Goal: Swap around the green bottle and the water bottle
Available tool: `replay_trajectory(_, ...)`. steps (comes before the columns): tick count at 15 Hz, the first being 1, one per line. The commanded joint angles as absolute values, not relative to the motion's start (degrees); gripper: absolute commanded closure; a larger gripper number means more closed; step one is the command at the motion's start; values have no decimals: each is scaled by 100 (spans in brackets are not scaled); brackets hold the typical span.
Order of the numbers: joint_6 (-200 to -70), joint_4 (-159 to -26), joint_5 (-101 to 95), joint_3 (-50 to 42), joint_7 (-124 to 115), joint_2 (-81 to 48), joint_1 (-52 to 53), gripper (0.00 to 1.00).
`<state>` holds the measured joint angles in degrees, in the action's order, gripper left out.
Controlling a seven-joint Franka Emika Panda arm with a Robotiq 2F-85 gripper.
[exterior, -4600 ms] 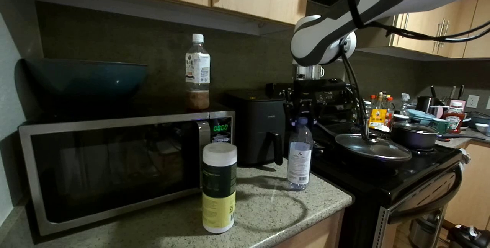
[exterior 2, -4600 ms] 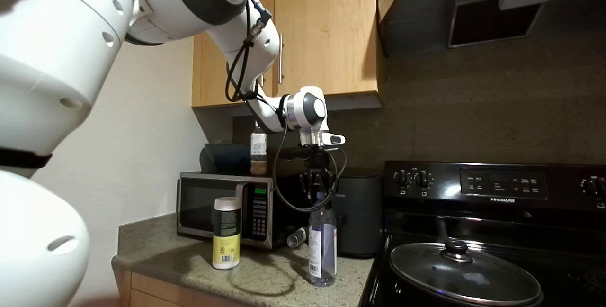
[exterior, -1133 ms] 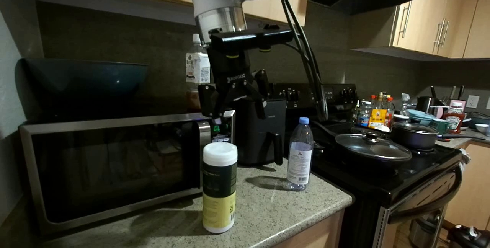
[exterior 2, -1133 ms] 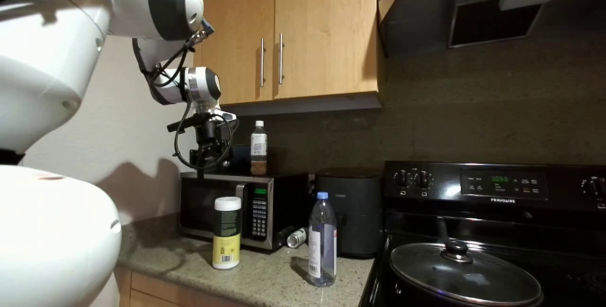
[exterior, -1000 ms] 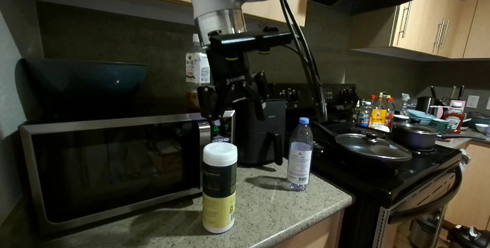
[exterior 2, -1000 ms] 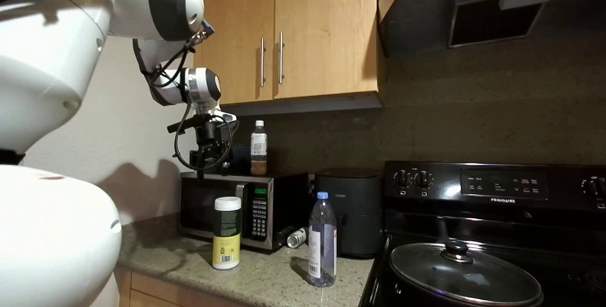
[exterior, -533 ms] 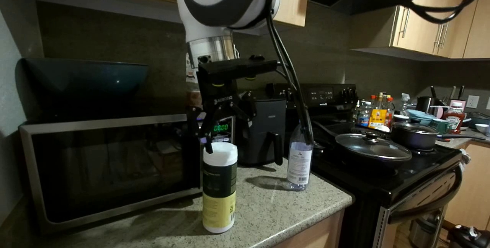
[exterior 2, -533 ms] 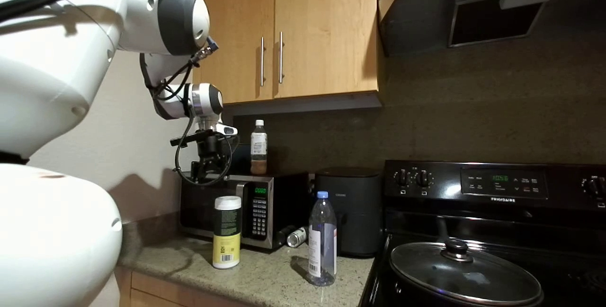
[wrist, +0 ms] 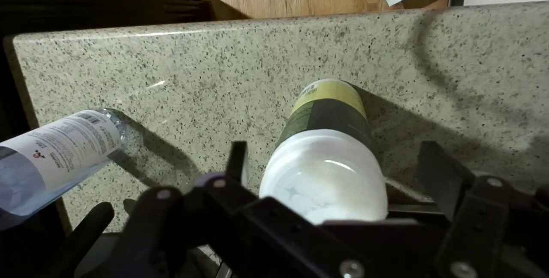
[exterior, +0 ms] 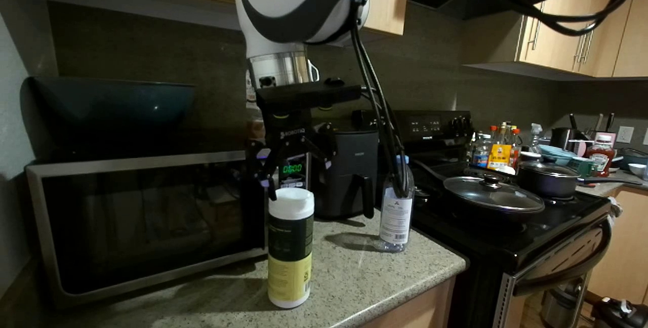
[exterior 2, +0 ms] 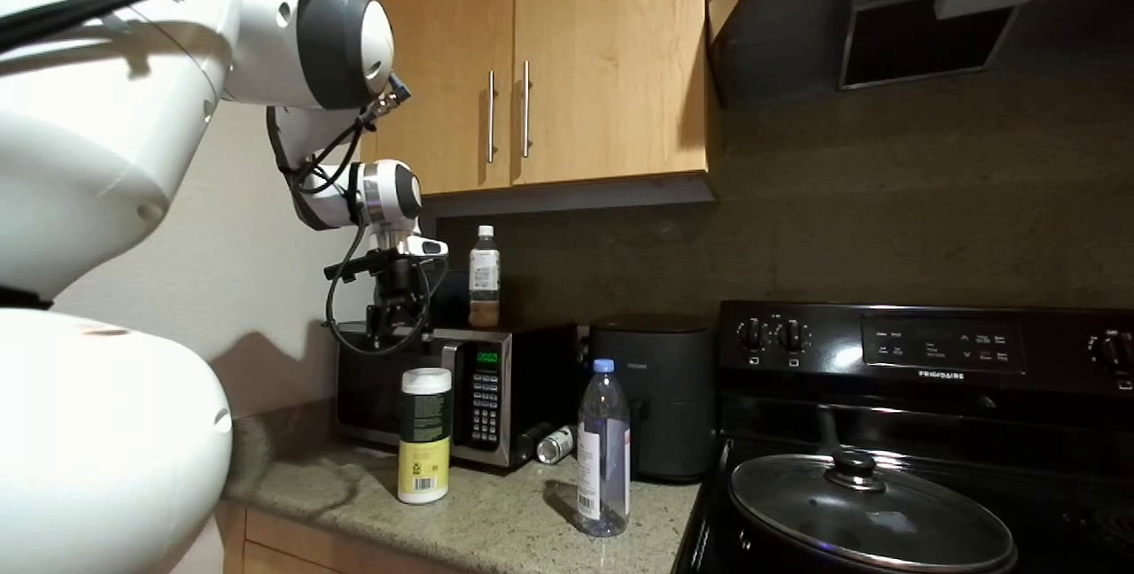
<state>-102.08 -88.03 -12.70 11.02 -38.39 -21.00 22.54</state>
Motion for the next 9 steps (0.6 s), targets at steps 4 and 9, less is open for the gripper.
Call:
replay_trajectory(4, -10725, -8683, -772, 991, -3701, -2453, 2142, 0)
replay_trajectory(9, -10726, -8716, -920, 845, -3827, -2465, 2230, 0)
